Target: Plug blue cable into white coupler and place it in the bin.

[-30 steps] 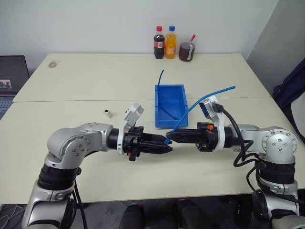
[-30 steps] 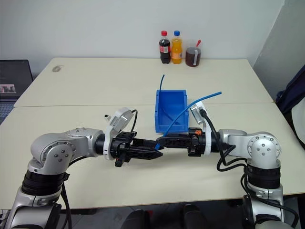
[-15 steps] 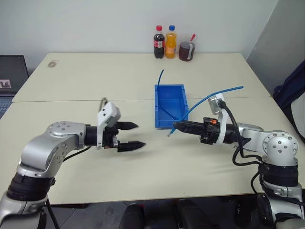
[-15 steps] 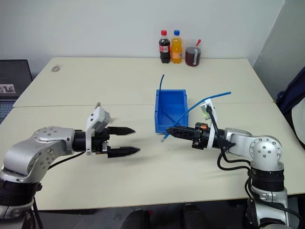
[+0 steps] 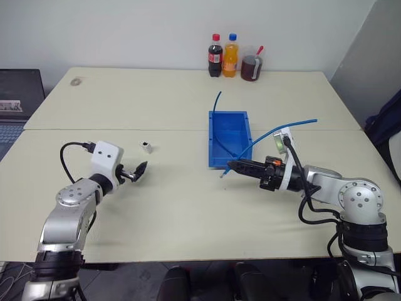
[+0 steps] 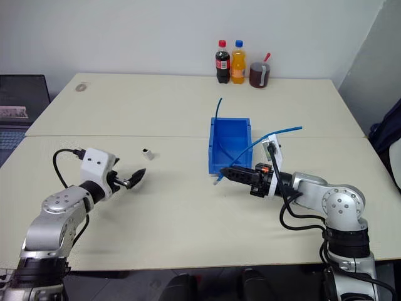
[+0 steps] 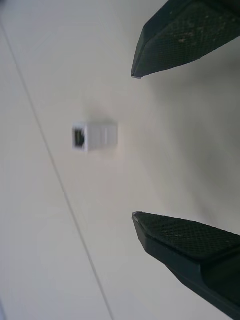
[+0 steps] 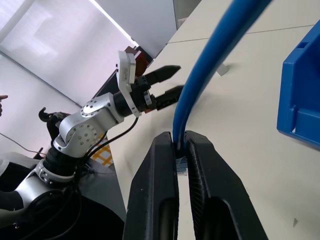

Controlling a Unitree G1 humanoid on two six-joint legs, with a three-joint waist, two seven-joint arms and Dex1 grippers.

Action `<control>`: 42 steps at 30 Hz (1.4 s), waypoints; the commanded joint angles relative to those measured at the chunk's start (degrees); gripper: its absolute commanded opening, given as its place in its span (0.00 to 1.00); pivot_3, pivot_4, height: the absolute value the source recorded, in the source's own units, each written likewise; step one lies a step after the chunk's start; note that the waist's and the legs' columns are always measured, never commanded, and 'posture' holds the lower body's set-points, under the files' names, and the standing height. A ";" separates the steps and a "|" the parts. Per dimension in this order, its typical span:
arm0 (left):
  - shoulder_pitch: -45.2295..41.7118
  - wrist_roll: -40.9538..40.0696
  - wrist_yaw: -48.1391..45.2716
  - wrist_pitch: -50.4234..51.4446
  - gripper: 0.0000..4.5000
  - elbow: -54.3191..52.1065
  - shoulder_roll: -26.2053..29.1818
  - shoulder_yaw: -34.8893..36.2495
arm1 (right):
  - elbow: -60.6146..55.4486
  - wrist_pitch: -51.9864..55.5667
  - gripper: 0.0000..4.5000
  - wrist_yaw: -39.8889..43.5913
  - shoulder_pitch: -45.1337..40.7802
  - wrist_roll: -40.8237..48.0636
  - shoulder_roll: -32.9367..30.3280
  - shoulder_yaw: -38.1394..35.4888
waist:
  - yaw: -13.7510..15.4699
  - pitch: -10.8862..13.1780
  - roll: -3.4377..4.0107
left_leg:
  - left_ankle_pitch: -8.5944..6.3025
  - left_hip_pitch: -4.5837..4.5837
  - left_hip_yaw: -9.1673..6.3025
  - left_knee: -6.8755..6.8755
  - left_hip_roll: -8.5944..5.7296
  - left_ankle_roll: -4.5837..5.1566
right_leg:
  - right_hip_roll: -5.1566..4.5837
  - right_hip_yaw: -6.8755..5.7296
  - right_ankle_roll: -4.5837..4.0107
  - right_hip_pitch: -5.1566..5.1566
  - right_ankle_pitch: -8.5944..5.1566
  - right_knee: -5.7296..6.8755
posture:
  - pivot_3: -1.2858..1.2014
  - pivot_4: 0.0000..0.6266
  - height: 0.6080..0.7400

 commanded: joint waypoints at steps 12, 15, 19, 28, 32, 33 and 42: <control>-21.43 4.24 -16.33 -18.98 1.00 37.65 -1.17 -5.38 | -1.75 -1.17 0.00 -0.22 -0.43 -0.57 -1.43 -1.76 | 0.06 -0.02 -0.03 | 0.00 -0.12 -0.01 -0.02 0.00 0.00 | 0.03 -0.16 -0.26 0.00 0.16 -0.16 | 0.52 0.24 1.00; -24.73 5.26 -18.65 -20.89 1.00 43.56 -2.15 -6.49 | -2.20 -1.24 0.00 -0.71 -0.07 -0.39 -1.29 -1.92 | -0.06 -0.02 -0.03 | 0.00 -0.11 0.04 -0.02 0.00 0.00 | 0.03 -0.18 -0.25 0.01 0.17 -0.16 | 0.52 0.24 1.00; -26.40 6.69 -21.23 -22.45 0.88 48.35 -2.56 -7.69 | -2.65 -1.29 0.00 -1.20 0.21 -0.30 -1.33 -2.26 | -0.08 -0.02 -0.03 | 0.00 -0.10 0.07 -0.03 0.00 0.00 | 0.04 -0.21 -0.24 0.00 0.18 -0.17 | 0.52 0.24 1.00; -24.91 6.82 -23.27 -22.75 0.41 49.93 -0.24 -6.62 | -3.67 -1.33 0.00 -2.12 1.15 -0.03 -1.42 -2.74 | -0.20 -0.02 -0.04 | 0.00 -0.02 0.05 -0.01 0.02 0.00 | 0.06 -0.19 -0.23 0.01 0.17 -0.01 | 0.52 0.24 1.00; -24.53 6.47 -23.92 -22.73 0.24 50.15 -0.10 -6.41 | -3.40 -1.49 0.00 -1.82 1.12 -0.25 -1.64 -2.86 | -0.22 -0.02 -0.03 | 0.00 0.00 0.04 -0.01 0.03 0.00 | 0.07 -0.19 -0.15 0.00 0.12 0.05 | 0.52 0.24 1.00; -24.53 6.30 -24.30 -22.65 0.21 49.91 -0.27 -6.40 | -3.21 -1.57 0.00 -1.69 1.03 -0.48 -1.63 -2.78 | -0.21 -0.02 -0.04 | 0.00 0.01 0.04 0.00 0.03 0.00 | 0.07 -0.19 -0.11 0.01 0.11 0.07 | 0.52 0.24 1.00; -20.83 1.88 -43.57 -17.09 0.19 28.23 -0.87 -13.01 | -3.31 -3.58 0.00 2.13 -0.83 -5.36 -4.10 0.72 | -0.06 -0.02 -0.03 | 0.00 -0.01 0.07 0.01 0.01 0.00 | 0.07 -0.18 -0.17 0.00 0.13 0.11 | 0.52 0.24 1.00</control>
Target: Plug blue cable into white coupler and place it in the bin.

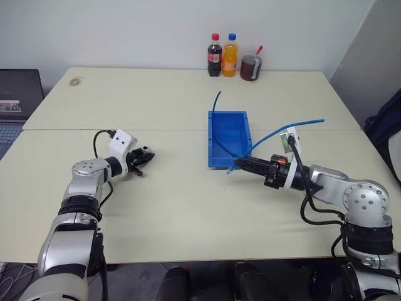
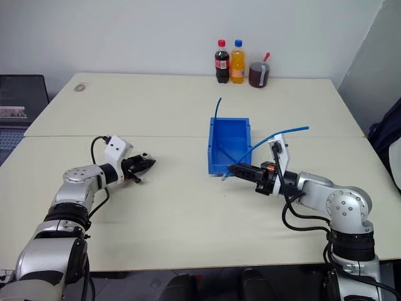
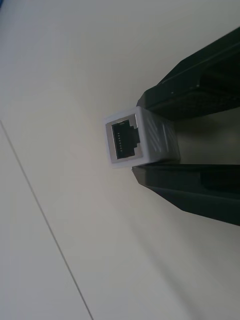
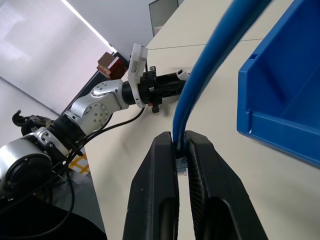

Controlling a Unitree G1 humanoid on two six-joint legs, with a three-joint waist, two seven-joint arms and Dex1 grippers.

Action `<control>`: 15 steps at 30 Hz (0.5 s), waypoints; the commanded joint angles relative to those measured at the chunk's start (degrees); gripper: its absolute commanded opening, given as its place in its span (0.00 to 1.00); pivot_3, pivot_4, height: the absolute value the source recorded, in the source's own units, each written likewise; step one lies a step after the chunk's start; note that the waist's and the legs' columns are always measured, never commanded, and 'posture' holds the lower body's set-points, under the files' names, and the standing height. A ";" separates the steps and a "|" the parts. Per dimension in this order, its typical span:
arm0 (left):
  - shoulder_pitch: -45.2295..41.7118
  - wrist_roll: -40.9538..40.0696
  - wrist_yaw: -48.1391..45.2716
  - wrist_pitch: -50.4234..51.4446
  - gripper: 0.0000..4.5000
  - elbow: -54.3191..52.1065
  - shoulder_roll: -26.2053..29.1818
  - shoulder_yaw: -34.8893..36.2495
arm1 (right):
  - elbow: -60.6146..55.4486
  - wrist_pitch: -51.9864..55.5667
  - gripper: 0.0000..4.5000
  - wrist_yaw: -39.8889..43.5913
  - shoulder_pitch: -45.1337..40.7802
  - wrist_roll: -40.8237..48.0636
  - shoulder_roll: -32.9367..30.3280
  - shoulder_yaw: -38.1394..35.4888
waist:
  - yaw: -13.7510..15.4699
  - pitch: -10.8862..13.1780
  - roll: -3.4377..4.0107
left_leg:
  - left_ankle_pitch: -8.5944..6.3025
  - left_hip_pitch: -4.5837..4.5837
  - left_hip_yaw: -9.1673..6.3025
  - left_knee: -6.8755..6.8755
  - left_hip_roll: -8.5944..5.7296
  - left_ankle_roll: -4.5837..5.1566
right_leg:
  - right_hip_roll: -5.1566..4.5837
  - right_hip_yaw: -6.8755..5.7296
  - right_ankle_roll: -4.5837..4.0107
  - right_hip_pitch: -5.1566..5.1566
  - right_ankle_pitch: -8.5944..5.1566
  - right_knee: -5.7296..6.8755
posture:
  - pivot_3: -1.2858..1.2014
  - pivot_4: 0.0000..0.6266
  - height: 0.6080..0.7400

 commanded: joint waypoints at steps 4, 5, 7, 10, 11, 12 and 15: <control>7.01 -3.62 -23.46 3.35 0.19 -29.96 1.84 -11.62 | -3.02 -10.08 0.00 10.16 -4.55 -14.62 -6.34 11.48 | 0.01 0.01 0.01 | 0.00 -0.03 0.02 0.00 0.00 0.00 | -0.01 0.06 -0.09 -0.02 0.05 -0.07 | 0.52 0.24 1.00; 7.39 -2.97 -25.27 2.43 0.19 -31.49 1.85 -13.42 | -3.03 -12.97 0.00 12.22 -4.87 -18.35 -7.30 14.66 | 0.01 -0.01 0.04 | 0.00 -0.02 0.02 0.00 0.01 0.00 | -0.01 0.07 -0.09 -0.02 0.05 -0.06 | 0.52 0.24 1.00; 6.61 -1.68 -26.67 -0.30 0.19 -30.70 0.04 -16.20 | -2.02 -18.12 0.00 15.20 -5.69 -24.19 -7.48 19.56 | 0.01 -0.01 0.03 | 0.00 0.03 -0.01 -0.01 0.02 0.00 | 0.04 0.10 -0.01 -0.02 -0.01 -0.03 | 0.52 0.24 1.00; 5.72 1.42 -27.19 -6.21 0.19 -27.03 -2.39 -19.73 | -0.82 -22.94 0.00 17.32 -6.23 -29.39 -6.62 22.64 | 0.00 0.00 0.03 | 0.01 0.05 -0.07 0.02 0.03 0.01 | 0.11 0.12 0.14 -0.02 -0.11 0.06 | 0.52 0.24 1.00; 5.29 2.27 -27.06 -8.07 0.19 -25.17 -3.56 -20.57 | -0.87 -24.05 0.00 17.86 -6.17 -30.65 -6.32 23.31 | 0.01 0.00 0.03 | 0.01 0.06 -0.06 0.05 0.03 0.01 | 0.11 0.12 0.14 -0.02 -0.11 0.08 | 0.52 0.24 1.00; 4.77 2.79 -26.61 -9.42 0.19 -23.34 -4.75 -21.00 | -1.04 -24.93 0.00 18.30 -5.95 -31.69 -6.10 23.80 | 0.00 0.00 0.03 | 0.01 0.06 -0.04 0.06 0.02 0.01 | 0.11 0.10 0.14 -0.02 -0.11 0.08 | 0.52 0.24 1.00; 3.14 3.26 -24.90 -11.74 0.19 -18.71 -7.84 -20.81 | -1.75 -26.52 0.00 18.80 -4.87 -33.99 -5.15 24.95 | 0.13 -0.01 0.02 | 0.01 0.04 -0.03 0.09 0.01 0.01 | 0.11 0.08 0.14 -0.01 -0.11 0.09 | 0.52 0.24 1.00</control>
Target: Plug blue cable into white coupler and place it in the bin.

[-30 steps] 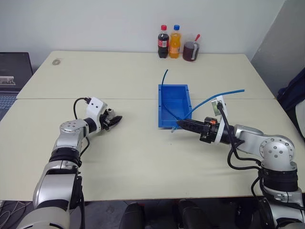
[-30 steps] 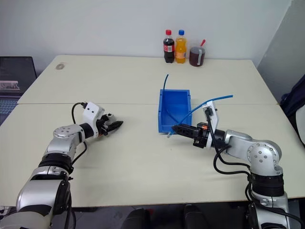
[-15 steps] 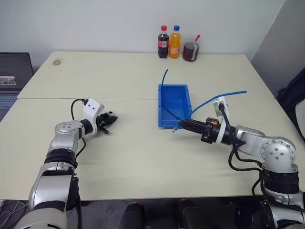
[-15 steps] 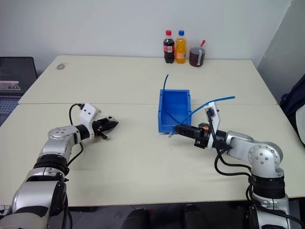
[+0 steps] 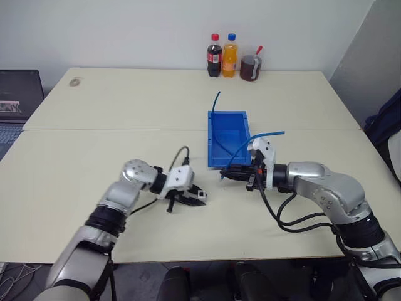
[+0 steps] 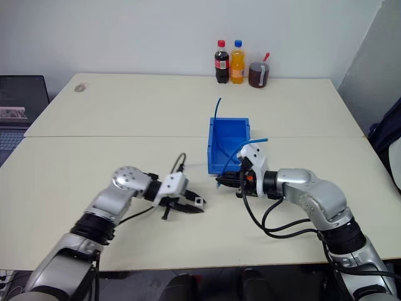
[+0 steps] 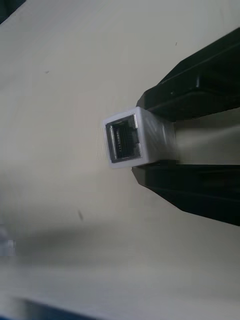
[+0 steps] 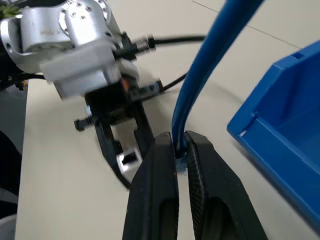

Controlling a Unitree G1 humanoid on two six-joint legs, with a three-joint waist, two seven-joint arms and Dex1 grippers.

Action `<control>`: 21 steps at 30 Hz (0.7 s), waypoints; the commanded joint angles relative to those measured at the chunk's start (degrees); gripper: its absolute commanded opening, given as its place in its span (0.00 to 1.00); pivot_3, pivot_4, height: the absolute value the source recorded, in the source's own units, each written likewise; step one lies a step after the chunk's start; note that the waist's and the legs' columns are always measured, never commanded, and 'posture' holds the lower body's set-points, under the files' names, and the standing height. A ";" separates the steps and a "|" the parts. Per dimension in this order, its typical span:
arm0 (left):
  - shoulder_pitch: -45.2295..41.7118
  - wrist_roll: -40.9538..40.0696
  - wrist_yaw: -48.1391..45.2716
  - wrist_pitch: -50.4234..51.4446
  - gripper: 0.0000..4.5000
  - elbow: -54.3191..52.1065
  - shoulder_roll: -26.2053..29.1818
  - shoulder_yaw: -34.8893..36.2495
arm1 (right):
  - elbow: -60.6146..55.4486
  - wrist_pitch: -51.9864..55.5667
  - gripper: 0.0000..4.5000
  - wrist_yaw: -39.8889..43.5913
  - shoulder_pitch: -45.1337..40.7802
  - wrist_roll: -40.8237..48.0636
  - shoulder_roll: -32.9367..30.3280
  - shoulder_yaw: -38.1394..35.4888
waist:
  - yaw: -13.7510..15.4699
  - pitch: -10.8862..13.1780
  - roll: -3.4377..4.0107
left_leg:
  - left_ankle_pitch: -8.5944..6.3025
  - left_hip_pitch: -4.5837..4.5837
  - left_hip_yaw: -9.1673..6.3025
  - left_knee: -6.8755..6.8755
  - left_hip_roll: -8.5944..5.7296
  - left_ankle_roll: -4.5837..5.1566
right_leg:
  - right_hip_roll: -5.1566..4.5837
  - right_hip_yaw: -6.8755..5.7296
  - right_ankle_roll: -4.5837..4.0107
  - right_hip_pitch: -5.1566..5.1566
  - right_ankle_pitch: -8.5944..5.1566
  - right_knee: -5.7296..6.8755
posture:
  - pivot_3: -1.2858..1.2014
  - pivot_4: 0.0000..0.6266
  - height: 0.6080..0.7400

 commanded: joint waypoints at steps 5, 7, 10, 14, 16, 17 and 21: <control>-3.10 1.71 2.57 -5.36 0.19 8.29 -5.18 -0.26 | -2.76 -4.89 0.00 2.21 1.89 -5.37 2.64 2.67 | 0.30 -0.02 -0.03 | 0.00 -0.01 -0.03 0.04 -0.02 0.00 | -0.02 -0.03 0.00 0.04 0.00 0.00 | 0.52 0.24 1.00; -3.31 1.76 2.47 -5.96 0.19 9.33 -5.54 -0.20 | -3.00 -5.55 0.00 3.62 2.21 -6.19 2.51 3.37 | 0.31 -0.02 -0.03 | 0.00 0.00 -0.02 0.06 -0.03 0.00 | -0.03 -0.05 0.00 0.04 0.01 0.02 | 0.52 0.24 1.00; -3.15 1.27 2.04 -5.89 0.19 9.63 -5.86 0.09 | -3.03 -6.57 0.00 6.29 2.56 -7.04 2.28 4.36 | 0.29 -0.02 -0.03 | 0.00 0.02 -0.04 0.09 -0.03 0.00 | -0.03 -0.06 0.01 0.06 0.01 0.04 | 0.52 0.24 1.00; -2.70 0.89 1.75 -5.21 0.19 8.53 -6.11 0.28 | -0.17 -9.65 0.00 9.75 2.52 -10.29 1.93 6.57 | 0.28 -0.02 -0.03 | 0.00 0.03 -0.07 0.09 -0.03 0.00 | -0.02 -0.09 0.01 0.06 0.00 0.06 | 0.52 0.24 1.00; -2.58 0.49 1.61 -4.13 0.19 7.26 -6.33 0.29 | 1.96 -11.07 0.00 11.21 1.92 -11.78 1.95 7.23 | 0.28 -0.02 -0.03 | 0.00 0.03 -0.06 0.09 -0.04 0.00 | -0.02 -0.09 0.01 0.07 0.00 0.06 | 0.52 0.24 1.00; -2.59 0.30 1.58 -3.60 0.19 6.73 -6.43 0.34 | 3.00 -11.93 0.00 12.00 1.54 -12.63 1.97 7.54 | 0.28 -0.02 -0.03 | 0.00 0.03 -0.06 0.10 -0.04 0.00 | -0.02 -0.09 0.01 0.07 0.00 0.05 | 0.52 0.24 1.00; -2.22 -0.01 1.64 -2.16 0.19 5.00 -6.38 0.51 | 5.52 -13.30 0.00 13.92 0.44 -13.79 2.52 7.06 | 0.24 -0.02 -0.03 | 0.00 0.04 -0.06 0.10 -0.03 0.00 | -0.02 -0.09 0.01 0.07 0.01 0.06 | 0.52 0.24 1.00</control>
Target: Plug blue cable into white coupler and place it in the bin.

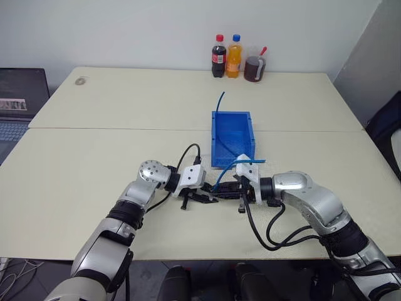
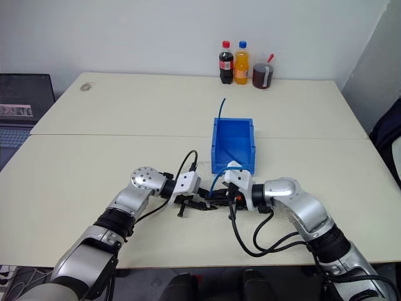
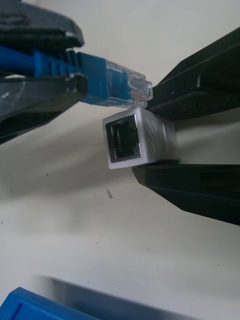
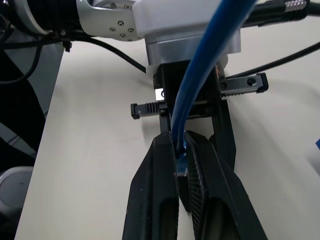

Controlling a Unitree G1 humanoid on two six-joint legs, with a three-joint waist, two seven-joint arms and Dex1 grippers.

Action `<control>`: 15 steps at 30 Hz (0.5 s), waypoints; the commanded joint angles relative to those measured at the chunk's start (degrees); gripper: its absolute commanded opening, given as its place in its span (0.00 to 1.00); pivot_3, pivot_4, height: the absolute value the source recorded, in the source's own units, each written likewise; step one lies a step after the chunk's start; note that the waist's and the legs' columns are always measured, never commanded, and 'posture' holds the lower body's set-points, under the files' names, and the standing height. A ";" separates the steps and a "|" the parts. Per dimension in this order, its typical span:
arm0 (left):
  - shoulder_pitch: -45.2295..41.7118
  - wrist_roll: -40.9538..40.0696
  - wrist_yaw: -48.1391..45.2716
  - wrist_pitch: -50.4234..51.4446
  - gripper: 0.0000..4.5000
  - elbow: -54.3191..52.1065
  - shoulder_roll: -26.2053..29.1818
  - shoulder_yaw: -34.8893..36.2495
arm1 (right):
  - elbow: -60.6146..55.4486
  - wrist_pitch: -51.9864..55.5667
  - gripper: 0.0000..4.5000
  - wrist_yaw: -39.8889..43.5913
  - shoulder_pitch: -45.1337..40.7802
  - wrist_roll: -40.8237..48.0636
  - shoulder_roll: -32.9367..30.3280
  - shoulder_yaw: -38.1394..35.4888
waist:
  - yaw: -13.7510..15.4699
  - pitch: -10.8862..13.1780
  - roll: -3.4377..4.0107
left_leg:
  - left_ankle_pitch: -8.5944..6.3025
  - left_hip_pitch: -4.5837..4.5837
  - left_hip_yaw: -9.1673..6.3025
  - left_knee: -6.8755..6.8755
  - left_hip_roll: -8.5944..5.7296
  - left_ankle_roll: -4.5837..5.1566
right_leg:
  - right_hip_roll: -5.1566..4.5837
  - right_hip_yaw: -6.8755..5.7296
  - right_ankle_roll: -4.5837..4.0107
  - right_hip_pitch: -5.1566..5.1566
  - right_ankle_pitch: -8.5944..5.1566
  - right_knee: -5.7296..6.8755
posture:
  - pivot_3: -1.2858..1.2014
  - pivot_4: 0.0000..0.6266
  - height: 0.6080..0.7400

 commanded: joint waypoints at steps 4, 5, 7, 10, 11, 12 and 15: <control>2.06 -0.57 -0.18 2.06 0.19 -4.66 0.28 0.17 | 1.74 0.29 0.00 2.42 -2.50 0.69 0.66 -3.19 | -0.10 0.00 0.00 | 0.00 0.01 0.00 0.00 0.01 0.00 | 0.00 0.00 -0.04 0.00 0.02 0.00 | 0.52 0.24 1.00; 2.40 -0.59 -0.27 2.20 0.19 -5.03 0.54 0.24 | 1.61 1.20 0.00 2.65 -2.93 1.57 0.71 -3.99 | -0.11 0.00 0.00 | 0.00 0.00 0.00 -0.01 0.01 0.00 | 0.00 0.00 -0.08 0.00 0.05 0.00 | 0.52 0.24 1.00; 3.02 -0.60 -0.34 2.46 0.19 -5.74 0.97 0.35 | 0.99 3.80 0.00 2.83 -3.92 3.88 0.96 -5.81 | -0.13 0.00 0.00 | 0.00 0.00 0.00 -0.01 0.01 0.00 | 0.00 0.01 -0.13 0.00 0.08 0.00 | 0.52 0.24 1.00; 3.42 -0.63 -0.27 2.83 0.19 -6.44 1.21 0.41 | 0.07 8.26 0.00 2.63 -5.56 7.54 1.72 -8.46 | -0.15 0.00 0.00 | 0.00 0.01 -0.01 -0.01 0.02 0.00 | 0.00 0.00 -0.25 -0.01 0.15 0.02 | 0.52 0.24 1.00; 3.39 -0.59 -0.23 2.94 0.19 -6.47 1.20 0.44 | 0.04 8.93 0.00 2.66 -6.01 7.92 1.83 -8.84 | -0.15 0.00 0.00 | 0.00 0.02 -0.01 -0.01 0.02 0.00 | 0.00 0.00 -0.26 0.00 0.15 0.03 | 0.52 0.24 1.00; 3.37 -0.56 -0.20 3.03 0.19 -6.49 1.19 0.47 | 0.03 8.99 0.00 2.79 -6.28 7.67 1.82 -8.83 | -0.15 0.00 0.01 | 0.00 0.02 -0.02 -0.01 0.02 0.00 | 0.01 -0.01 -0.26 0.00 0.15 0.03 | 0.52 0.24 1.00; 3.08 -0.49 0.10 3.35 0.19 -6.60 0.98 0.52 | 0.76 7.43 0.00 3.96 -6.76 5.53 1.07 -7.42 | -0.17 0.00 0.01 | 0.00 0.03 -0.03 -0.02 0.02 0.00 | 0.01 -0.01 -0.25 0.00 0.14 0.02 | 0.52 0.24 1.00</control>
